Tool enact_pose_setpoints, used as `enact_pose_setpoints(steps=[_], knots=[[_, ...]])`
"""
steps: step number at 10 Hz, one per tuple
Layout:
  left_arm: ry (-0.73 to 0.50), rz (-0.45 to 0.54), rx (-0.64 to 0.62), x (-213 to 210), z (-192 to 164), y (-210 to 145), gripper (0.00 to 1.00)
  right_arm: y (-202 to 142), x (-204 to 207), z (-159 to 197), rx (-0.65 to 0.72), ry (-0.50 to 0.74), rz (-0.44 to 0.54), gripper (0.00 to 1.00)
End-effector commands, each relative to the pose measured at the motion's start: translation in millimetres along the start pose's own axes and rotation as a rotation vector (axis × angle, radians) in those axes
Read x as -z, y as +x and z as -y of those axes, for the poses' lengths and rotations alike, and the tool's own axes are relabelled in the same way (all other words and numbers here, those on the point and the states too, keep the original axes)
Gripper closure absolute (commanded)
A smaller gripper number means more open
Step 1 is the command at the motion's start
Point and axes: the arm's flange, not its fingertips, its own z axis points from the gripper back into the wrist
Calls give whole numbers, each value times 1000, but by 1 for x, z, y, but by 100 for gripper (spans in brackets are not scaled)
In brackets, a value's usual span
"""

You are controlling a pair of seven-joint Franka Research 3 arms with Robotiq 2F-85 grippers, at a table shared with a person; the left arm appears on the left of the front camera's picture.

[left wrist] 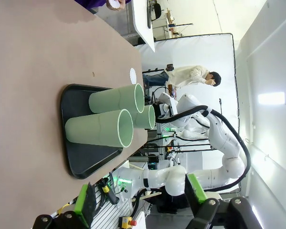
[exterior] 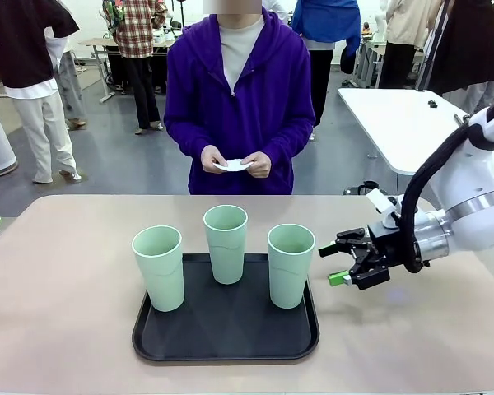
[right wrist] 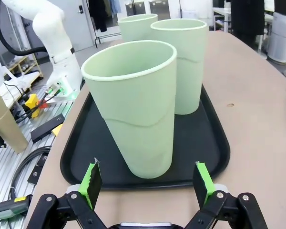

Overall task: Place coasters on the table and set cups on them.
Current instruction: Pick up one Reusable plastic cup and place it on a coaster set by the human.

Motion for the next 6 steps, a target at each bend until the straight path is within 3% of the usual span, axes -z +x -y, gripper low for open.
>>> enact_pose_setpoints(steps=[1, 4, 6], knots=[[-17, 4, 13, -2, -1, 0, 0, 0, 18, 7, 17, -6, -20, 0], [-17, 4, 13, -2, -1, 0, 0, 2, 22, 10, 36, -41, -38, 0], [-17, 4, 13, -2, -1, 0, 0, -1, 16, 2, 3, 20, -31, 0]])
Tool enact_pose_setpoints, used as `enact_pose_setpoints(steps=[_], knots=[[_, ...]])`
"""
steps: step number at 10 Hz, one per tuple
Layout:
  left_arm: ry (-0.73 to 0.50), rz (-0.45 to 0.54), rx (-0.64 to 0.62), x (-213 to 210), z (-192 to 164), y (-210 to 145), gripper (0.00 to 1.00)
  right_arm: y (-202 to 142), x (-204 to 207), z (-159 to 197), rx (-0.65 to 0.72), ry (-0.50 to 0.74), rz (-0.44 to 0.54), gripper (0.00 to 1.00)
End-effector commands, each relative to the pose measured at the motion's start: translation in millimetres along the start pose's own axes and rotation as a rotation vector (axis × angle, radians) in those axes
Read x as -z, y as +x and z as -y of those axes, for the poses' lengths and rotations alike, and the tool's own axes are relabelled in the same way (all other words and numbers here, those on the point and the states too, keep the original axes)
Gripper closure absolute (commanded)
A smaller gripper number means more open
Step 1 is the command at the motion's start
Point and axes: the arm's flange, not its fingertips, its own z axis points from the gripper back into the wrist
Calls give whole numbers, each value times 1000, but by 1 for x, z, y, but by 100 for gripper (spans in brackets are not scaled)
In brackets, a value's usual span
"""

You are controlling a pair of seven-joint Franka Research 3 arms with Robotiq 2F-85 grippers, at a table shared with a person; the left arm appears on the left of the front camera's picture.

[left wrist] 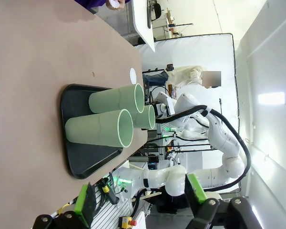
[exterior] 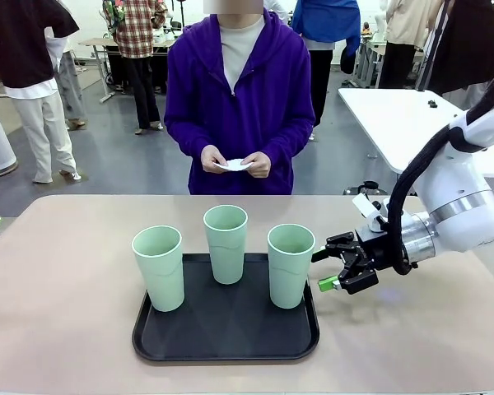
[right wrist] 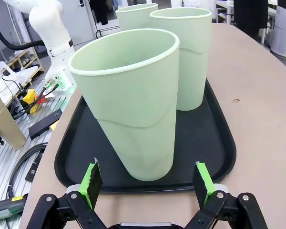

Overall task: Place coasters on the table and set cups on them.
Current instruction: Pick up one Reusable plastic cup and place it on a coaster set by the human.

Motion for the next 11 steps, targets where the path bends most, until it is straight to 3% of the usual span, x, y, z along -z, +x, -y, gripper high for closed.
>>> enact_pose_setpoints(steps=[1, 6, 11], knots=[[-17, 4, 13, -2, -1, 0, 0, 0, 0, -2, -5, 12, 2, 0], [-17, 4, 13, -2, -1, 0, 0, 1, 12, 9, 59, -44, 5, 0], [-17, 4, 13, -2, -1, 0, 0, 13, 37, 18, 31, -18, 36, 0]])
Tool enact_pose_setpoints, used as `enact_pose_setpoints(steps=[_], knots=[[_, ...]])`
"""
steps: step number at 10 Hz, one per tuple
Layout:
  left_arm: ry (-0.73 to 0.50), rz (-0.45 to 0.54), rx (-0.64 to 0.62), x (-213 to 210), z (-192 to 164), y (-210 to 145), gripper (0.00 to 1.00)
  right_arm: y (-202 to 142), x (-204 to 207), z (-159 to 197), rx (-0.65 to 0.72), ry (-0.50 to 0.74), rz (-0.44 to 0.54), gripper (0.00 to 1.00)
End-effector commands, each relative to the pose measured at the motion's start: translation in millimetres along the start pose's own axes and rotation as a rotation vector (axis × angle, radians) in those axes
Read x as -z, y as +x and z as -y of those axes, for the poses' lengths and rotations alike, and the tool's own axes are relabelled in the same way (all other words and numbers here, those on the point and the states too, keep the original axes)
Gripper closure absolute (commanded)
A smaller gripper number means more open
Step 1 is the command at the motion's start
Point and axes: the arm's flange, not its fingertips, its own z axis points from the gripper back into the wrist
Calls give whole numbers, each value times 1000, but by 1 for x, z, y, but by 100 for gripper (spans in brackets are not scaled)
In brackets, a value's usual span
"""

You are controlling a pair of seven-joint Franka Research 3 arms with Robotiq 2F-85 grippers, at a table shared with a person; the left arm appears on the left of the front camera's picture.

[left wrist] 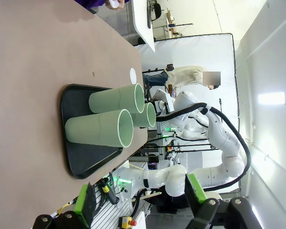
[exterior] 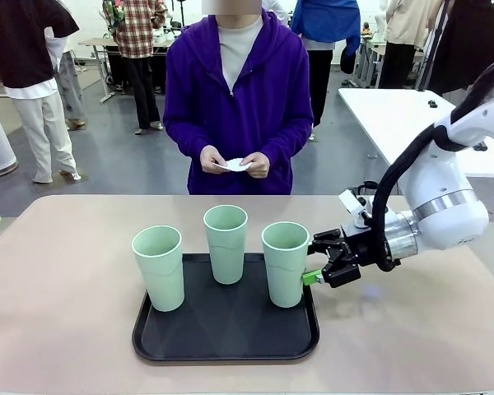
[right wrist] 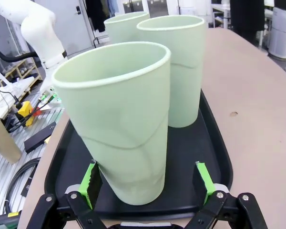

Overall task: Place coasters on the table and set cups on them.
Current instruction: Pick up one Reusable plastic cup and place it on a coaster set by the human.

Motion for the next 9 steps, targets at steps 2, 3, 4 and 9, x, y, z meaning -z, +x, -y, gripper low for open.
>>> enact_pose_setpoints(steps=[2, 3, 4, 9], knots=[[-17, 4, 13, -2, -1, 0, 0, 2, 14, 6, 1, 11, 3, 0], [-17, 4, 13, -2, -1, 0, 0, 1, 15, 6, 1, 23, -3, 0], [-17, 4, 13, -2, -1, 0, 0, 1, 14, 6, 5, 26, -2, 0], [-17, 4, 13, -2, -1, 0, 0, 0, 26, 5, 0, 112, 21, 0]])
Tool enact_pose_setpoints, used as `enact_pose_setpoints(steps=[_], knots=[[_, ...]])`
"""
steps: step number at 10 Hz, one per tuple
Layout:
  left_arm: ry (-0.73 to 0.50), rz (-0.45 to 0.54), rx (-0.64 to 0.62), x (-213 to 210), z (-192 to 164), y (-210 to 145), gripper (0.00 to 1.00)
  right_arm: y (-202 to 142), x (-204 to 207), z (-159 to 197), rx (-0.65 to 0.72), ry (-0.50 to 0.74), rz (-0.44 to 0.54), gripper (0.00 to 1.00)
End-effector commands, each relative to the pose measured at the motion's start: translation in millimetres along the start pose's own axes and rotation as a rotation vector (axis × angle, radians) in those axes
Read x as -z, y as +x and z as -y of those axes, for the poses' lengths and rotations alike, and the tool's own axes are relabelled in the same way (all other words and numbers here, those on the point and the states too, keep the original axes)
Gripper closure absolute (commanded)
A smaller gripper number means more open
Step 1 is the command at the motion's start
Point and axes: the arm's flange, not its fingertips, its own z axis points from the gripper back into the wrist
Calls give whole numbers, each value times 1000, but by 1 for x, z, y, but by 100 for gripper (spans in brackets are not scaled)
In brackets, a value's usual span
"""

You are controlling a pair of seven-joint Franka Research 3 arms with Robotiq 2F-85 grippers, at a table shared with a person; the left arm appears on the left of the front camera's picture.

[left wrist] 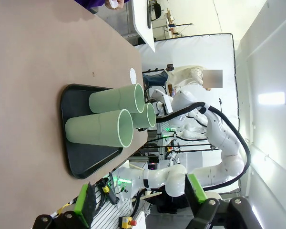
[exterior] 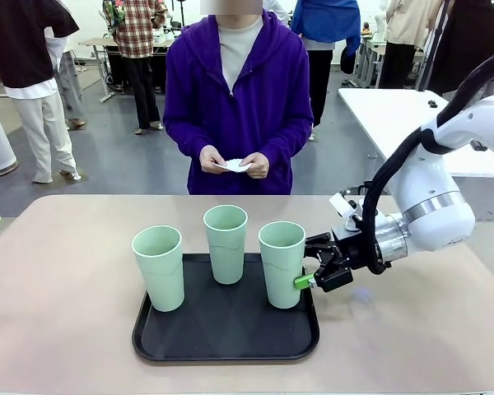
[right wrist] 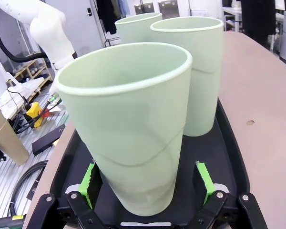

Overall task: Place coasters on the table and set cups on them.
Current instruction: Pick up one Reusable plastic cup and place it on a coaster set by the human.

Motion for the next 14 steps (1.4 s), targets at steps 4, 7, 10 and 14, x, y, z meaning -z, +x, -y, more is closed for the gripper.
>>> enact_pose_setpoints(steps=[4, 7, 10, 14], knots=[[-17, 4, 13, -2, -1, 0, 0, 8, 34, 14, -8, 89, -4, 0], [-17, 4, 13, -2, -1, 0, 0, 6, 40, 22, -6, 126, 17, 0], [-17, 4, 13, -2, -1, 0, 0, 6, 38, 23, -1, 154, 22, 100], [-17, 4, 13, -2, -1, 0, 0, 31, 18, 3, 52, 91, 48, 100]])
